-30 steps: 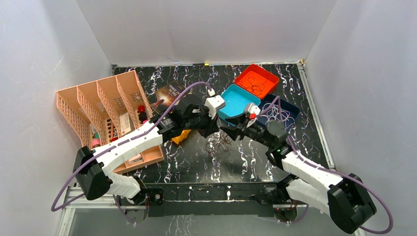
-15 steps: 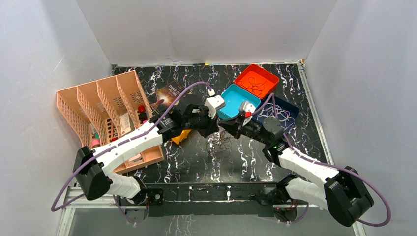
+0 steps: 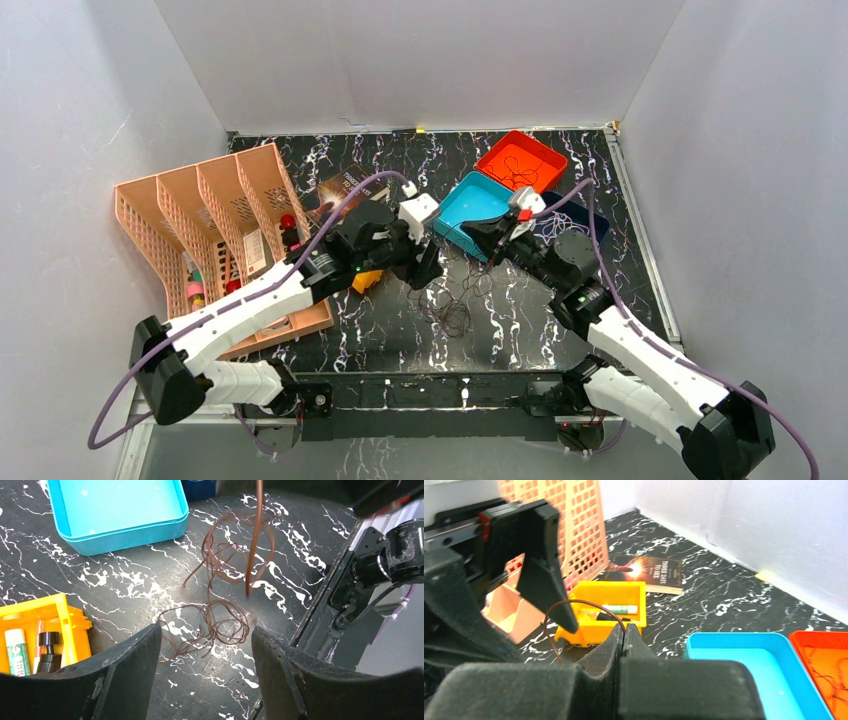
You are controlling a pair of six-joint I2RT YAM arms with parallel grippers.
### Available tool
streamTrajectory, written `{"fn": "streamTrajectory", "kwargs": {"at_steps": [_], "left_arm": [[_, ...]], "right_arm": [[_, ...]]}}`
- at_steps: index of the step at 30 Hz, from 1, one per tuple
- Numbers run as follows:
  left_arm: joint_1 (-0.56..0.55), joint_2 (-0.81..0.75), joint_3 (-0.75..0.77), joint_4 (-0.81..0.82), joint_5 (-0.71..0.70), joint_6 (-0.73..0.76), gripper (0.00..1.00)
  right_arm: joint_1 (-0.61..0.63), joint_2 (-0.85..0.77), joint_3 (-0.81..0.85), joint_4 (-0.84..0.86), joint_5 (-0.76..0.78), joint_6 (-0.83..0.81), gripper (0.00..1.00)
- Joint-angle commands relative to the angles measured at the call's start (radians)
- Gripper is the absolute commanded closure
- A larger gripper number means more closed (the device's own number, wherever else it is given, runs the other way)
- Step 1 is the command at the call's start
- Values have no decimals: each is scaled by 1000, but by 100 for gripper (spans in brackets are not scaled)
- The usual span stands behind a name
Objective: Untangle the cables
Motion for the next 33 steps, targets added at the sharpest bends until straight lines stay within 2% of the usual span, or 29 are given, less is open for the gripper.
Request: {"fn": "streamTrajectory", "kwargs": {"at_steps": [1,8,16,26,33], "left_arm": [[5,-122,-65,102,-40,-54,34],[6,-255,-196,253,-72,-125,26],[6,-307,-297,427,-141,-148,22],[6,-190,-374,787,-114,-218,20],[4,-59,-369,982,-130,-261,19]], "right_arm": [[1,-50,105,-119,134,-24,100],[2,-55,216,-197,222,58,100],[0,-31,353,-259,360,256,100],[1,-10,416,-210,327,345,100],[1,-12,413,-197,307,410,100]]}}
